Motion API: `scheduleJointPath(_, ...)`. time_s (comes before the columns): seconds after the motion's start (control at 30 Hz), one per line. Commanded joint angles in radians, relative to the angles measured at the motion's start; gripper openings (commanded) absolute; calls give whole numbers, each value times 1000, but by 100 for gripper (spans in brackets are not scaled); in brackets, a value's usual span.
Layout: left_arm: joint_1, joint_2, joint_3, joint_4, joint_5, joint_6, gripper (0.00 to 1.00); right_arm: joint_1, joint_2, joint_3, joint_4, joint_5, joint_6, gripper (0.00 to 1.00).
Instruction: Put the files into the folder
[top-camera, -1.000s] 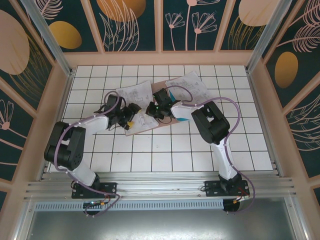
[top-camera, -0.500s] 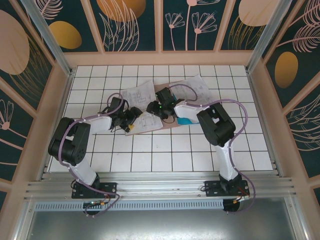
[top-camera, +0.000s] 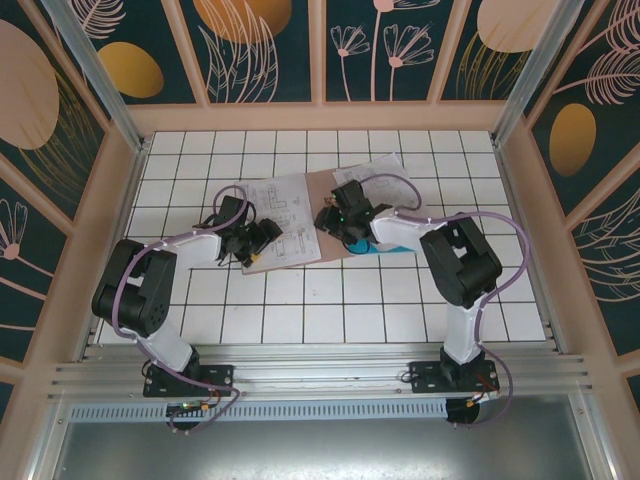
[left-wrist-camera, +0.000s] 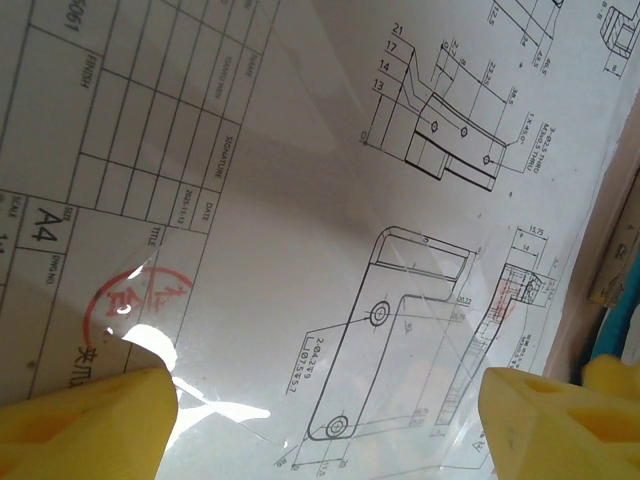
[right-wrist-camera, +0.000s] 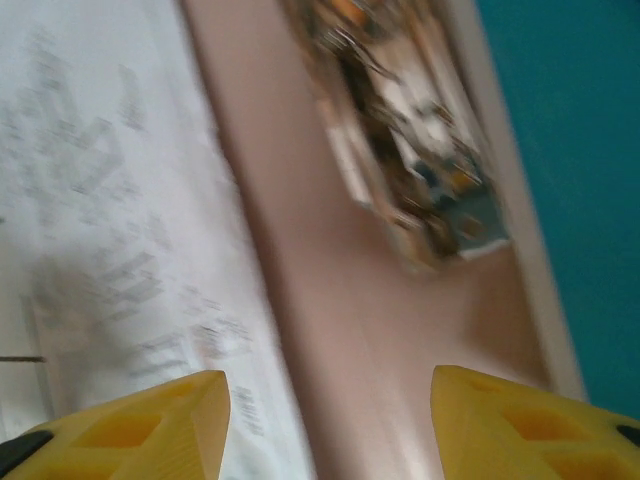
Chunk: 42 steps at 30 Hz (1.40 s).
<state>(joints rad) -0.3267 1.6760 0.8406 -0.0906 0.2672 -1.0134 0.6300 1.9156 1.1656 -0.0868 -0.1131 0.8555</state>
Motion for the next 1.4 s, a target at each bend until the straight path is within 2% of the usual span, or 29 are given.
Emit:
scheduleJointPath(0.0, 6, 22, -8, -147, -65, 51, 81, 5, 13, -20, 37, -21, 38, 56)
scheduleJointPath(0.2, 6, 14, 5, -168, -83, 68, 81, 12, 43, -51, -20, -42, 76, 56)
scheduleJointPath(0.53, 6, -20, -8, -208, -91, 117, 81, 44, -28, -167, -61, -102, 143, 56)
scheduleJointPath(0.73, 5, -58, 21, -240, -73, 125, 81, 56, -57, -127, -66, -59, 111, 58)
scheduleJointPath(0.9, -15, -133, 30, -220, 3, 61, 81, 56, -79, -38, -108, -74, 77, 58)
scheduleJointPath(1.07, -83, -144, 44, -115, 84, -31, 79, 54, -128, 0, -150, -63, 89, 60)
scheduleJointPath(1.37, -200, 22, 99, 158, 180, -216, 78, 19, -173, -45, -96, -56, 162, 59)
